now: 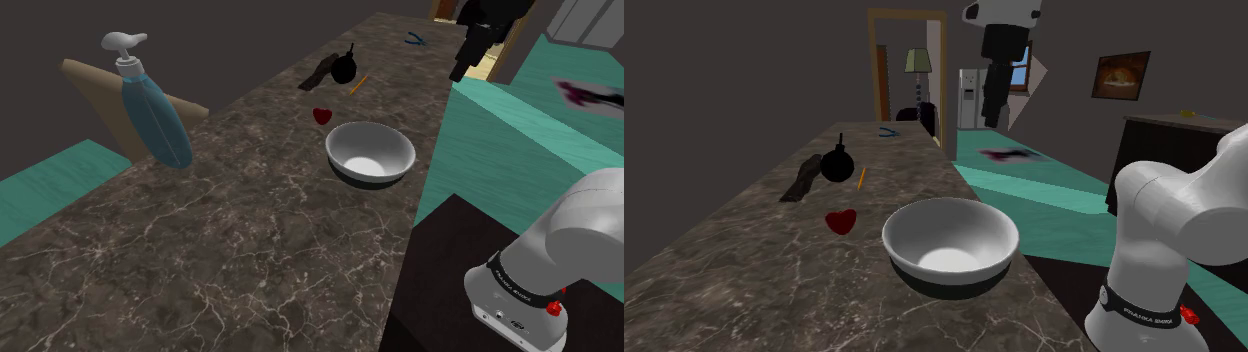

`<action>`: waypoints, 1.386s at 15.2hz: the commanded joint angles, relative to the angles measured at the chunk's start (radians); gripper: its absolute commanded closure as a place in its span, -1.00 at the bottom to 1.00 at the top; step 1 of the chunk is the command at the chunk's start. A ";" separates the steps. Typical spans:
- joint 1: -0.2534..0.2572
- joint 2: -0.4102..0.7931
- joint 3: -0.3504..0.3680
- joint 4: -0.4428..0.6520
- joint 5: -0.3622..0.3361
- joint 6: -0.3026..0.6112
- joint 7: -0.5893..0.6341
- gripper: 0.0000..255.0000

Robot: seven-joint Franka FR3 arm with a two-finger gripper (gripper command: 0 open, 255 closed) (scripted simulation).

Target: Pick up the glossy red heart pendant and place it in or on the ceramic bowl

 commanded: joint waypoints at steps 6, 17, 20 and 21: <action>0.047 0.189 0.009 0.065 0.011 0.092 -0.052 -1.00; 0.133 0.601 0.049 0.289 0.031 0.209 -0.167 -1.00; 0.152 0.711 0.065 0.367 0.033 0.221 -0.196 -1.00; 0.158 0.748 0.071 0.395 0.032 0.223 -0.205 -1.00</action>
